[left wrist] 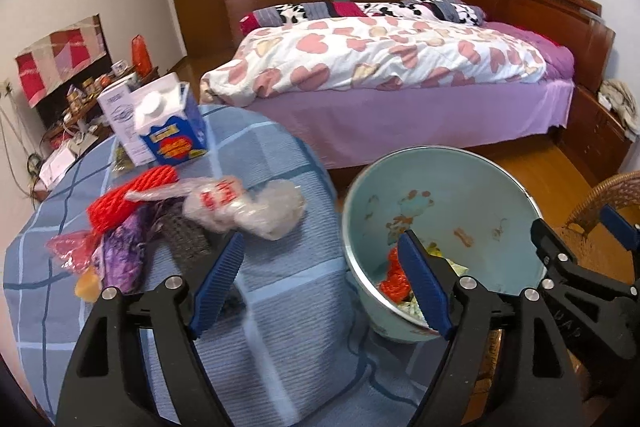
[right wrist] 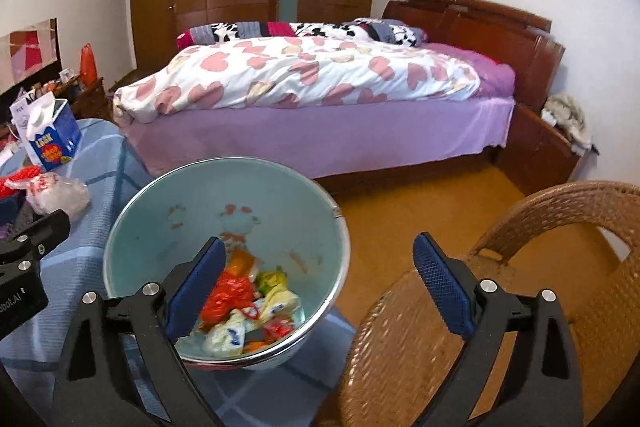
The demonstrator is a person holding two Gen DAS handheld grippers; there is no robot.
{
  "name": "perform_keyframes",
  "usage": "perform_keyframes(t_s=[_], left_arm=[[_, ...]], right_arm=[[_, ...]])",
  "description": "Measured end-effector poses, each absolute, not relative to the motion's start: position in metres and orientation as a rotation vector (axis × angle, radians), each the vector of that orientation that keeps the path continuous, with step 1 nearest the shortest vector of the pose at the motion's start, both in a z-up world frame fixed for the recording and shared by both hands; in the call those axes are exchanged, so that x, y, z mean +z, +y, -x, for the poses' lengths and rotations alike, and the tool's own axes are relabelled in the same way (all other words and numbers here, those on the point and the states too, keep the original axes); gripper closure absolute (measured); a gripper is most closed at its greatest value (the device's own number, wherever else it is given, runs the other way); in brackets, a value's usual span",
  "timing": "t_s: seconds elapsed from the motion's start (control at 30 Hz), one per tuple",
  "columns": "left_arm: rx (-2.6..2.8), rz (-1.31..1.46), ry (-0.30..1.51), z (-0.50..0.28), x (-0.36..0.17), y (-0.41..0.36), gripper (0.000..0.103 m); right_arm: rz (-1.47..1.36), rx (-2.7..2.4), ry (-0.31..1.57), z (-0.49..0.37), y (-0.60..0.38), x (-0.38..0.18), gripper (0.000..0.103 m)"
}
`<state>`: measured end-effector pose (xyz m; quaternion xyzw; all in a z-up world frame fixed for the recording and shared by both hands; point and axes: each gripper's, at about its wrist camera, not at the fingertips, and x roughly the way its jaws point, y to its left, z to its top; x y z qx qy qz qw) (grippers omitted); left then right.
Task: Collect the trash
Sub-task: 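Grasp the black braided rope bundle with the left tool and lift it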
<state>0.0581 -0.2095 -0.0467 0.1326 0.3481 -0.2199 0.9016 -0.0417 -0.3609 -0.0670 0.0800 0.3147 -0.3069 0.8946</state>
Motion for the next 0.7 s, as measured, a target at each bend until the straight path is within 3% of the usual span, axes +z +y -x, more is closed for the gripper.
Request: perform_keyframes(t_s=[0.17,0.7], left_arm=[[-0.409,-0.238,0.737,-0.065,-0.049,-0.188,0.017],[-0.295,-0.16,0.8,-0.094,-0.066,-0.141,0.015]], right_arm=[[-0.151,-0.607,0.63,0.037,-0.348,-0.064,0.011],[-0.175,-0.453,0.642,-0.004,-0.321,-0.058,0.011]])
